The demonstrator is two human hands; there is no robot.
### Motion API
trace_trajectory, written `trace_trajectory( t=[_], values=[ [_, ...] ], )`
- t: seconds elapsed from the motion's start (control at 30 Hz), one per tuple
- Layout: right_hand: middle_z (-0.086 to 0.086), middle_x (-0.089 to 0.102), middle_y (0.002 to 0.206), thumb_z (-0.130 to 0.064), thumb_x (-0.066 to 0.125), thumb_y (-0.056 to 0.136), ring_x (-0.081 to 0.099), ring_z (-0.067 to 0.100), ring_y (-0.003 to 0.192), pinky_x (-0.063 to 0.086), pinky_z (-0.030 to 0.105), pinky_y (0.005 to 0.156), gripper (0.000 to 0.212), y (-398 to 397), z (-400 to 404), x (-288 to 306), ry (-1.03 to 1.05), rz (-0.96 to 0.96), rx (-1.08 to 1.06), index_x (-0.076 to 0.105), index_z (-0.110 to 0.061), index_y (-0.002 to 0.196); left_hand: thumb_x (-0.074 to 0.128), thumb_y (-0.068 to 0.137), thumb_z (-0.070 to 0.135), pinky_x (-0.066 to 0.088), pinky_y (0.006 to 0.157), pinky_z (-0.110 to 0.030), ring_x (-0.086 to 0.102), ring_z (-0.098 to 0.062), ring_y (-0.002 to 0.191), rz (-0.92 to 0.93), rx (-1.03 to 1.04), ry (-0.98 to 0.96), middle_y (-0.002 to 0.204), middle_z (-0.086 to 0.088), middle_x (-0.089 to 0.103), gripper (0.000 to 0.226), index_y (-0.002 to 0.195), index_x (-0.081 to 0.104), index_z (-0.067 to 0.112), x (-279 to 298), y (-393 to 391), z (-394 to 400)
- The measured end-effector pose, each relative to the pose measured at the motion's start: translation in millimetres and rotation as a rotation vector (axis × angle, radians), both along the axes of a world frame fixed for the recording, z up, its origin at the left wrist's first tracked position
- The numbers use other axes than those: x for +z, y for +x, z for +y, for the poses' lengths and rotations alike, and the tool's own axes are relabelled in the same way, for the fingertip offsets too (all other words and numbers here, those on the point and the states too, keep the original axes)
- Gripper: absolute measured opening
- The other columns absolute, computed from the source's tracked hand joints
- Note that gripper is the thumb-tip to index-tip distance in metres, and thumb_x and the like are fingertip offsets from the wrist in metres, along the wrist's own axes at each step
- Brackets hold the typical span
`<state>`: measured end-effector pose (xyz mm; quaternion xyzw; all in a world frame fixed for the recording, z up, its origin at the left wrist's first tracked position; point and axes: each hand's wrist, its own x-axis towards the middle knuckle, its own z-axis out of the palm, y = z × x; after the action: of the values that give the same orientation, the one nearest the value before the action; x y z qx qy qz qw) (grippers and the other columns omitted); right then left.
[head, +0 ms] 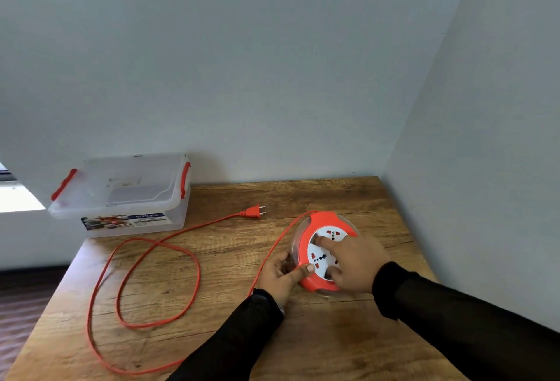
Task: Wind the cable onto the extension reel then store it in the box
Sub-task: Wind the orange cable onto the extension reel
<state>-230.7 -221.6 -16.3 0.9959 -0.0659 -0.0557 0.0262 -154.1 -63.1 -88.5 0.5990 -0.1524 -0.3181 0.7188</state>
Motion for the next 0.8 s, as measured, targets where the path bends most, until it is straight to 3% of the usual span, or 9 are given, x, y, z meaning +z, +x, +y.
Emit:
trace_trajectory(
  t=[0.2,0.3,0.4,0.43,0.5,0.53,0.6,0.7,0.8],
  values=[
    [-0.002,0.065,0.119,-0.055,0.056,0.077,0.062,0.022,0.101,0.05,0.029,0.072,0.067,-2,12,-11,0.324,-0.219,-0.381,0.034,-0.038,0.138,0.07,0.075,-0.009,0.054,0.06,-0.02,0.068,-0.008,0.068,-0.062,0.081,0.005,0.071,0.001,0.073,0.019,0.085,0.063,0.005,9,-4,-7],
    [-0.002,0.061,0.125,-0.057,0.065,0.074,0.061,0.021,0.104,0.047,0.026,0.073,0.068,0,23,-12,0.594,-0.315,-0.564,0.041,-0.035,0.134,0.072,0.077,-0.004,0.058,0.079,-0.045,0.066,-0.034,0.086,-0.082,0.123,0.003,0.097,-0.027,0.068,0.025,0.1,0.062,-0.003,13,-5,-6],
    [0.0,0.057,0.13,-0.053,0.072,0.072,0.057,0.02,0.11,0.046,0.026,0.079,0.069,4,34,-11,0.901,-0.436,-0.72,0.047,-0.029,0.131,0.074,0.076,0.0,0.054,0.085,-0.055,0.061,-0.044,0.097,-0.127,0.179,0.003,0.108,-0.031,0.062,0.032,0.105,0.064,0.006,14,-9,-4],
    [0.0,0.056,0.131,-0.051,0.074,0.072,0.059,0.02,0.106,0.048,0.027,0.074,0.069,6,38,-10,1.026,-0.463,-0.786,0.047,-0.027,0.132,0.074,0.076,0.0,0.055,0.084,-0.054,0.063,-0.043,0.097,-0.124,0.19,-0.002,0.107,-0.027,0.065,0.033,0.105,0.065,0.01,15,-10,-4],
    [0.004,0.062,0.12,-0.044,0.073,0.077,0.063,0.018,0.076,0.046,0.025,0.048,0.067,12,45,-6,1.349,-0.488,-0.955,0.046,-0.021,0.133,0.075,0.075,0.001,0.057,0.082,-0.048,0.066,-0.035,0.094,-0.115,0.209,0.0,0.104,-0.016,0.07,0.036,0.105,0.066,0.02,15,-13,-4],
    [0.007,0.066,0.106,-0.04,0.071,0.08,0.058,0.015,0.056,0.038,0.021,0.038,0.061,15,47,-4,1.507,-0.485,-1.04,0.047,-0.018,0.132,0.076,0.075,0.002,0.057,0.08,-0.045,0.066,-0.031,0.092,-0.114,0.224,0.01,0.102,-0.011,0.071,0.038,0.104,0.066,0.024,14,-13,-4],
    [0.01,0.064,0.081,-0.033,0.066,0.086,0.04,0.008,0.034,0.029,0.017,0.033,0.044,20,46,-2,1.751,-0.459,-1.182,0.052,-0.011,0.121,0.077,0.073,0.003,0.057,0.076,-0.04,0.066,-0.028,0.088,-0.118,0.272,0.037,0.098,-0.008,0.069,0.038,0.101,0.065,0.025,15,-13,-4],
    [0.02,0.062,0.08,-0.024,0.056,0.093,0.033,0.006,0.027,0.028,0.014,0.032,0.017,24,46,3,2.094,-0.439,-1.284,0.053,-0.01,0.102,0.078,0.072,0.004,0.055,0.074,-0.044,0.063,-0.037,0.089,-0.193,0.278,0.091,0.1,-0.018,0.066,0.033,0.099,0.063,0.015,16,-11,-4],
    [0.014,0.063,0.066,-0.011,0.051,0.093,0.045,0.009,0.029,0.033,0.014,0.032,0.007,27,53,11,2.095,-0.376,-1.256,0.054,-0.005,0.09,0.075,0.074,-0.001,0.054,0.076,-0.051,0.063,-0.04,0.087,-0.183,0.272,0.101,0.096,-0.02,0.067,0.03,0.098,0.062,0.009,15,-7,-2]
  ],
)
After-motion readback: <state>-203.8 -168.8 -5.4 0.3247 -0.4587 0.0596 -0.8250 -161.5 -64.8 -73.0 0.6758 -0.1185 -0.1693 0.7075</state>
